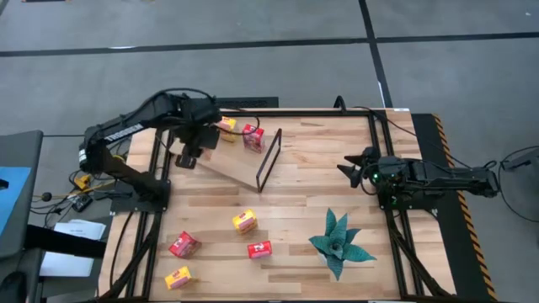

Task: Stack cereal on shelf
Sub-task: Put the orange cereal box aligned with the other orange cereal boxes on the shelf

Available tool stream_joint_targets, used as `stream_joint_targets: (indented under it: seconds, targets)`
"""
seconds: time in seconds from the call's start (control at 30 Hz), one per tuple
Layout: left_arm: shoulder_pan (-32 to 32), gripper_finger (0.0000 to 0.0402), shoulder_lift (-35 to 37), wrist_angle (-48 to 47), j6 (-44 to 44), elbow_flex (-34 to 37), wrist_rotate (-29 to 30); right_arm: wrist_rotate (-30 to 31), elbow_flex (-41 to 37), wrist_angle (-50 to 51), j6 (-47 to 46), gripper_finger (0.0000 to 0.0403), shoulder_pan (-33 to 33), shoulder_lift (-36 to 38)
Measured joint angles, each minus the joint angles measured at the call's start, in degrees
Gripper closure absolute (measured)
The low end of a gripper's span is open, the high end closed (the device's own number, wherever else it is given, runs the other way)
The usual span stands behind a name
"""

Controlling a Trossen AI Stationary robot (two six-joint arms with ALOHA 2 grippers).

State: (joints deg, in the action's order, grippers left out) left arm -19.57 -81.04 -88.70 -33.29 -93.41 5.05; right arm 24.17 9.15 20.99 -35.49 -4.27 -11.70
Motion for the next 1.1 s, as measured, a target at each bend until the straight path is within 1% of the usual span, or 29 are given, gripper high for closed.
stream_joint_targets:
  seconds: [0.07, 0.2, 0.37, 0.6, 0.77, 0.97, 1.1]
  targets:
    - [-2.4, 0.026, 0.4, 0.5, -3.9, 3.6, -1.6, 1.2, 0.0, -0.1, 0.0, 0.0086, 0.0, 0.0]
    - [-5.6, 0.026, 0.5, 3.4, -10.0, 10.4, -1.5, 2.8, 0.0, -0.3, -0.1, 0.0086, 0.0, 0.0]
    - [-9.0, 0.026, 0.4, 7.3, -15.0, 15.8, -1.4, 3.8, 0.0, -0.4, -0.9, 0.0086, 0.0, 0.0]
    - [-13.3, 0.026, 0.5, 7.8, -20.0, 16.4, -1.7, 4.6, 0.0, -0.4, -1.9, 0.0086, 0.0, 0.0]
    - [-15.9, 0.026, 0.5, 9.4, -21.0, 16.4, -3.2, 4.6, 0.0, -0.4, -2.0, 0.0086, 0.0, 0.0]
    - [-17.1, 0.026, 0.5, 10.2, -24.4, 16.4, -2.9, 4.6, 0.0, -0.4, -2.0, 0.0086, 0.0, 0.0]
    - [-17.6, 0.026, 0.5, 10.2, -24.9, 16.4, -2.9, 4.6, 0.0, -0.4, -2.0, 0.0086, 0.0, 0.0]
